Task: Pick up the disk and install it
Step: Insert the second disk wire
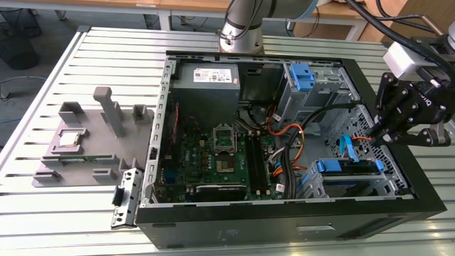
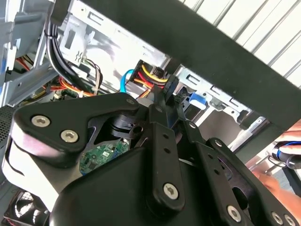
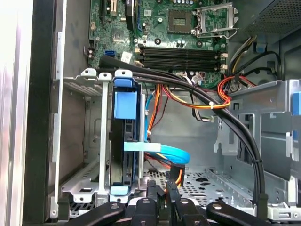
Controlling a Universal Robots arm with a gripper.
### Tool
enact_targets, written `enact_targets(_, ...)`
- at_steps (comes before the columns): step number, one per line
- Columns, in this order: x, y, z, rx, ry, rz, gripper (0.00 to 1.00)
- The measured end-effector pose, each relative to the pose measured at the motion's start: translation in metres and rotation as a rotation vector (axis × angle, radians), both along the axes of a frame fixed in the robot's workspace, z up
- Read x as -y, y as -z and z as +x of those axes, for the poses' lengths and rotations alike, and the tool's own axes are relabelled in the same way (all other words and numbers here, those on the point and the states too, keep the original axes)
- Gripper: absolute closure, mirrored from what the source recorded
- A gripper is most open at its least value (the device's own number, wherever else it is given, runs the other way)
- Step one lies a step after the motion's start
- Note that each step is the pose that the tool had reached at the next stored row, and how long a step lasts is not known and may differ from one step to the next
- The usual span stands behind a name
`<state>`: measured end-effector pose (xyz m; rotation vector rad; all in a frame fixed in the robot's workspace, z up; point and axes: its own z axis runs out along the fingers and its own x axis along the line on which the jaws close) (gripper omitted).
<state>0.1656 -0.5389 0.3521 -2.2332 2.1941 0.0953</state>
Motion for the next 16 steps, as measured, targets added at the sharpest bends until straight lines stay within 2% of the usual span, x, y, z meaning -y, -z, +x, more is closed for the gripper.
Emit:
enact_targets(4, -0.0001, 0.0011, 0.005, -0.001, 0.0, -0.001, 0.77)
enact_targets(16, -0.0001, 0.0012, 0.0102, -0.0027, 0.0, -0.0012, 0.77)
